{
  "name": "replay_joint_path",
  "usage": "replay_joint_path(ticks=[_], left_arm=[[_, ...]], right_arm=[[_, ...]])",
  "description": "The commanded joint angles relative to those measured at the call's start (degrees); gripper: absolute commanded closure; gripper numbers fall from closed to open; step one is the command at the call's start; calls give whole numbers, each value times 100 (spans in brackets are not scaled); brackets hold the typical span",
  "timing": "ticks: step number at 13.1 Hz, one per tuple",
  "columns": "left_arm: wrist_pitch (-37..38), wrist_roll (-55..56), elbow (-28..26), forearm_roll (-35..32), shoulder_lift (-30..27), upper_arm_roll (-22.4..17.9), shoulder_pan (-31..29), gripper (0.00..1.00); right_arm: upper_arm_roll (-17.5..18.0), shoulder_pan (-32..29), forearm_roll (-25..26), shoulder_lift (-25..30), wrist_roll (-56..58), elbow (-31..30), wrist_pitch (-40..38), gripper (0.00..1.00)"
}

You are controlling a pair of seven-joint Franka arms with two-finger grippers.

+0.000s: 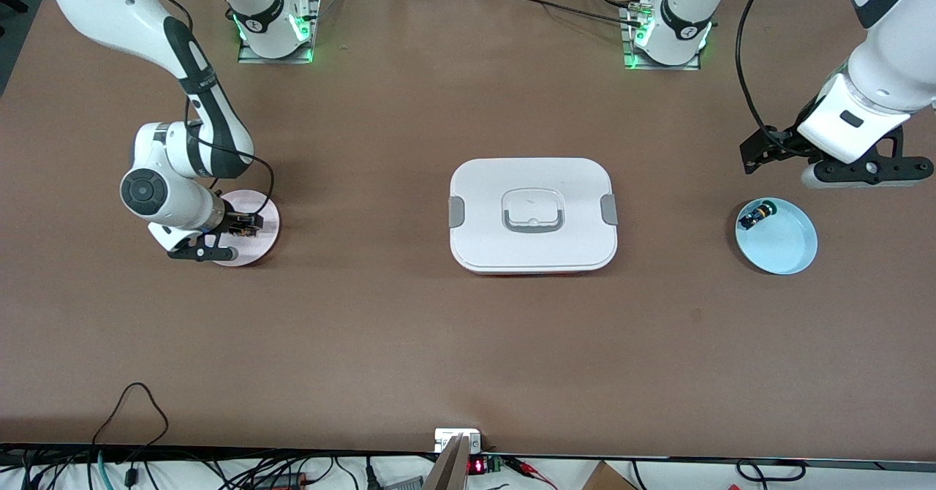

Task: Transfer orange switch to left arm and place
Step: 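Lift the orange switch with the right gripper while the left gripper rises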

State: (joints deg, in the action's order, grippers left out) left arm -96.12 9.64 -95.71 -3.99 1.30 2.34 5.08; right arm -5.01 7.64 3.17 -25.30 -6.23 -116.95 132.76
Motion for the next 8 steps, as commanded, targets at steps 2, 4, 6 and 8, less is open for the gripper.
replay_joint_path(ticks=[2, 4, 6, 8], left_arm=[[119, 11, 166, 135, 81, -23, -34, 0], [215, 12, 158, 135, 90, -32, -25, 0], [313, -6, 158, 135, 90, -32, -25, 0], [661, -32, 158, 135, 177, -14, -8, 0]], right_arm=[[228, 45, -44, 524, 78, 225, -811, 100], [447, 45, -481, 858, 104, 295, -1338, 100], [483, 54, -983, 1140, 191, 522, -1708, 100], [501, 54, -1246, 1290, 1032, 838, -2085, 100]])
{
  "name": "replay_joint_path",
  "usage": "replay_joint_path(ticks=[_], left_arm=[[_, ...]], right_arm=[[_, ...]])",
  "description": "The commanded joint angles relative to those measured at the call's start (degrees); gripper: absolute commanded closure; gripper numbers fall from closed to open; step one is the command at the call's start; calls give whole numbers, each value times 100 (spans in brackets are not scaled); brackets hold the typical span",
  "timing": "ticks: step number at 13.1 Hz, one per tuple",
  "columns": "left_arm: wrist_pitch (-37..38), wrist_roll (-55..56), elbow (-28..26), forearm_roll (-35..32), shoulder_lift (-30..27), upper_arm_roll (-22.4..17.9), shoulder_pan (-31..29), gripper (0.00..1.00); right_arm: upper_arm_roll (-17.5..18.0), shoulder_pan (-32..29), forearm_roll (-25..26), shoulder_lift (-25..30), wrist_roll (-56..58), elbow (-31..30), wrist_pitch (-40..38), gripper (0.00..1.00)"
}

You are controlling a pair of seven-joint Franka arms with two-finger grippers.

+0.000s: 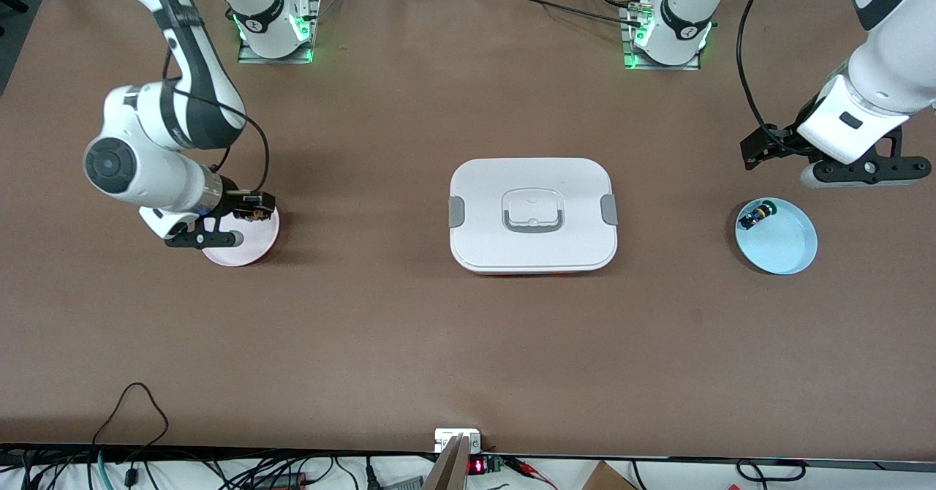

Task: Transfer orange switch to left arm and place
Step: 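Lift the orange switch with the right gripper while the left gripper rises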

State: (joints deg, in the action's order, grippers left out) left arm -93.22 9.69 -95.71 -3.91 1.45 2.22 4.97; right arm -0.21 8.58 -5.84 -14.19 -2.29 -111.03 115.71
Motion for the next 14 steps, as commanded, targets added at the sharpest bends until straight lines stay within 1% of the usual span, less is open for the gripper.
replay_joint_path(ticks=[1, 3, 4, 6, 7, 8, 10, 11, 12, 14], left_arm=[[567, -46, 158, 136, 163, 7, -5, 0], [577, -46, 167, 136, 171, 7, -5, 0], [612, -37, 167, 214, 163, 7, -14, 0], [726, -46, 167, 557, 163, -19, -31, 0], [744, -46, 167, 662, 163, -20, -49, 0], [797, -55, 167, 933, 171, -20, -58, 0], [946, -116, 167, 1548, 180, -20, -93, 0], [946, -325, 167, 1821, 198, 7, -84, 0], [955, -562, 123, 2328, 241, 7, -93, 0], [1060, -617, 97, 3374, 355, -2, -198, 0]], right_arm=[[30, -41, -904, 241, 825, 492, -531, 100], [39, -41, -1365, 364, 862, 845, -865, 100], [108, -32, -1932, 443, 862, 1011, -1023, 100], [162, -32, -3521, 479, 871, 1057, -1226, 100], [205, -23, -4094, 479, 897, 1057, -1270, 100], [345, -23, -4413, 479, 897, 1057, -1262, 100], [538, -23, -4897, 479, 923, 1048, -1270, 100], [609, -6, -5178, 470, 932, 1031, -1288, 100], [636, 12, -5451, 453, 932, 1013, -1314, 100], [689, 74, -5568, 461, 976, 1022, -1306, 100]])
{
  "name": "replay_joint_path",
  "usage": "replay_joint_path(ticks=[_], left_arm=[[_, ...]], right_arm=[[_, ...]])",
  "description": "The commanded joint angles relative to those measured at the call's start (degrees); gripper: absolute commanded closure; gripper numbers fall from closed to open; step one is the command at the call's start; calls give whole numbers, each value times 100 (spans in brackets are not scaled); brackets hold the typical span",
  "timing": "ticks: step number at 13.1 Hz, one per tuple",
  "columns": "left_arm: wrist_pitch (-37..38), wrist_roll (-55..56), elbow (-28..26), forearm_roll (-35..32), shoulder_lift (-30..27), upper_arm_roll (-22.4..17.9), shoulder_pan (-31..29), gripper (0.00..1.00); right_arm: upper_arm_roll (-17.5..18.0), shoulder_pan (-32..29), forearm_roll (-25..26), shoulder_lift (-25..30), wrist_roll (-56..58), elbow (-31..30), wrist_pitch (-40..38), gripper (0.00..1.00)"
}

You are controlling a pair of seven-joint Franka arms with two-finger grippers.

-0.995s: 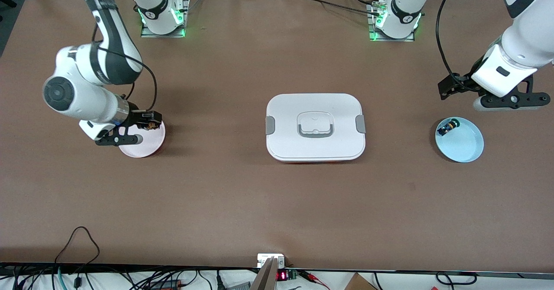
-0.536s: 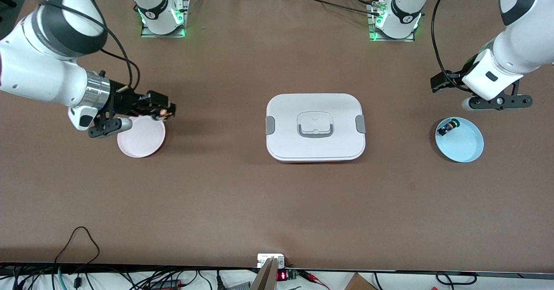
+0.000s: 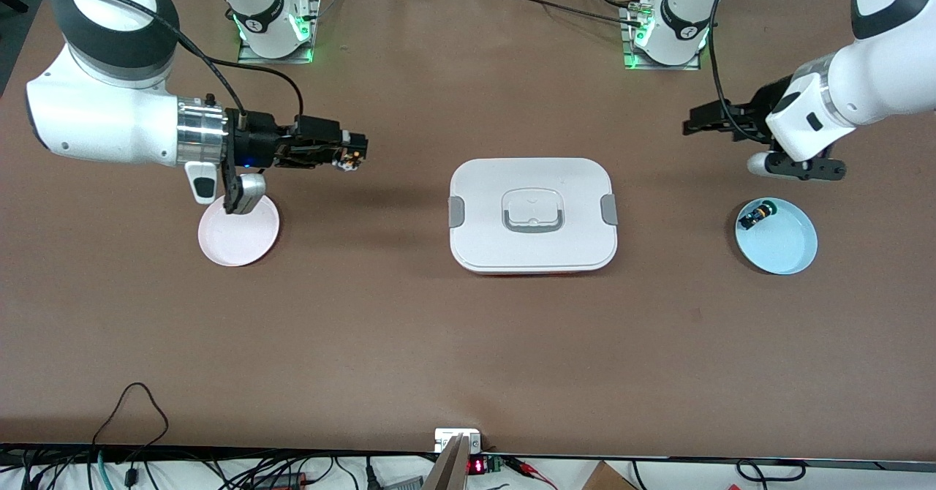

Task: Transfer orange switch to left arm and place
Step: 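Lift the orange switch with the right gripper while the left gripper rises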

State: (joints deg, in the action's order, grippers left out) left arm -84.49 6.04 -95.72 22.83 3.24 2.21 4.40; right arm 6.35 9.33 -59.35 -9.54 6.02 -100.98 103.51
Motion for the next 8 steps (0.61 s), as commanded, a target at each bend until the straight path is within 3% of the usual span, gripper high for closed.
replay_joint_path(ticks=[1, 3, 5, 8], left_arm=[[344, -270, 88, 1219, 272, -2, -184, 0], [555, -296, 62, 2317, 588, 7, -264, 0], [566, -375, -43, 3338, 878, 7, -220, 0], [592, -296, -113, 3834, 1318, 16, -194, 0]], right_arm=[[42, 7, -330, -4, 145, 17, -94, 100], [42, 42, -927, -13, 180, -19, -207, 100], [42, 130, -1034, -4, 355, -19, -217, 100], [129, 253, -1113, -4, 2317, -10, -173, 100]])
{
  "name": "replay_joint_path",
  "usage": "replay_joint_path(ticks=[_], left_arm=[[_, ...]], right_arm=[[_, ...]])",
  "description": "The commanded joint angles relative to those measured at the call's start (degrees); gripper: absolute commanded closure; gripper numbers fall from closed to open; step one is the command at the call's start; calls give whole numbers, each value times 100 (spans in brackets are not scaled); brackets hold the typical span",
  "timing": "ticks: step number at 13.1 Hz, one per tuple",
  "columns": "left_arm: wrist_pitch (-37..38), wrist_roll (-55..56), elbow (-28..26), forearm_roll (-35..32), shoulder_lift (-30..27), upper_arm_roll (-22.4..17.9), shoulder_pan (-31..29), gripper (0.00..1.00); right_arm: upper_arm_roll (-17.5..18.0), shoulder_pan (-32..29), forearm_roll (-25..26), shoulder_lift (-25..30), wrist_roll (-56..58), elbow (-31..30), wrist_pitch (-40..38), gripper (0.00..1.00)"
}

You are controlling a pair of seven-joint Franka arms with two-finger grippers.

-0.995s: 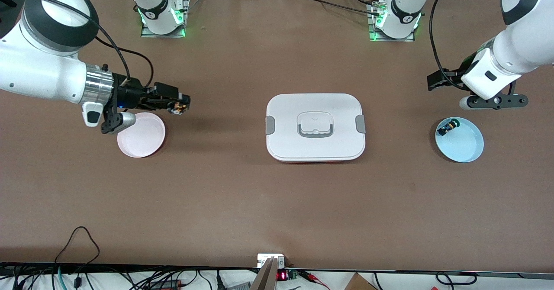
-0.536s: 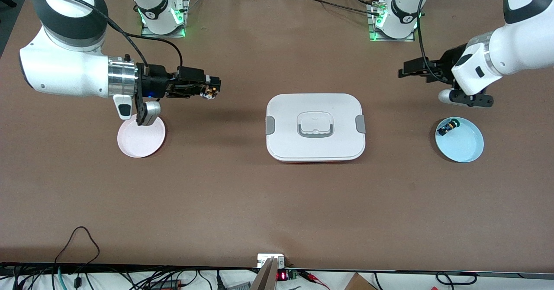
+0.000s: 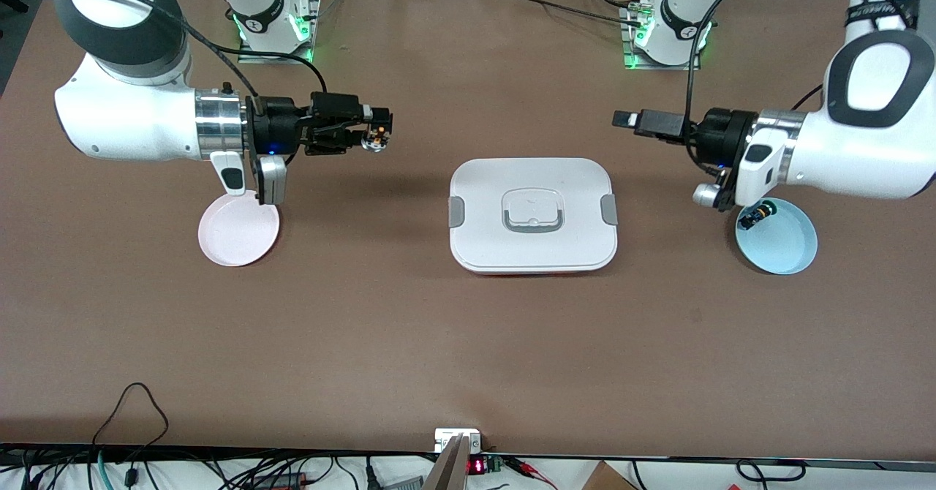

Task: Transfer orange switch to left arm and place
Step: 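Carry the switch over the box while the left gripper approaches it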

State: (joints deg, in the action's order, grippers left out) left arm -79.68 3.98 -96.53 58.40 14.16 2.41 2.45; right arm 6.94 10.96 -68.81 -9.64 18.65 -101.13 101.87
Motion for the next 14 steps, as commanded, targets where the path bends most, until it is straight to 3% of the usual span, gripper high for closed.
replay_joint_path(ticks=[1, 4, 9, 11, 14], left_arm=[[119, -64, -76, 477, 306, -4, 27, 0], [110, -65, -182, 1030, 324, 5, 36, 0], [181, 1822, -244, 1586, 570, 5, 229, 0], [181, 2491, -226, 2094, 684, 5, 299, 0], [-238, 1653, -217, 2175, 527, 48, 650, 0]], right_arm=[[158, 91, -194, 15, 1593, 6, 8, 100], [377, 100, -202, 15, 3201, 6, 61, 100], [563, 222, -220, -55, 4741, 6, 288, 100], [598, 328, -229, -151, 5540, -3, 465, 100], [607, 363, -421, -231, 6307, -3, 562, 100]])
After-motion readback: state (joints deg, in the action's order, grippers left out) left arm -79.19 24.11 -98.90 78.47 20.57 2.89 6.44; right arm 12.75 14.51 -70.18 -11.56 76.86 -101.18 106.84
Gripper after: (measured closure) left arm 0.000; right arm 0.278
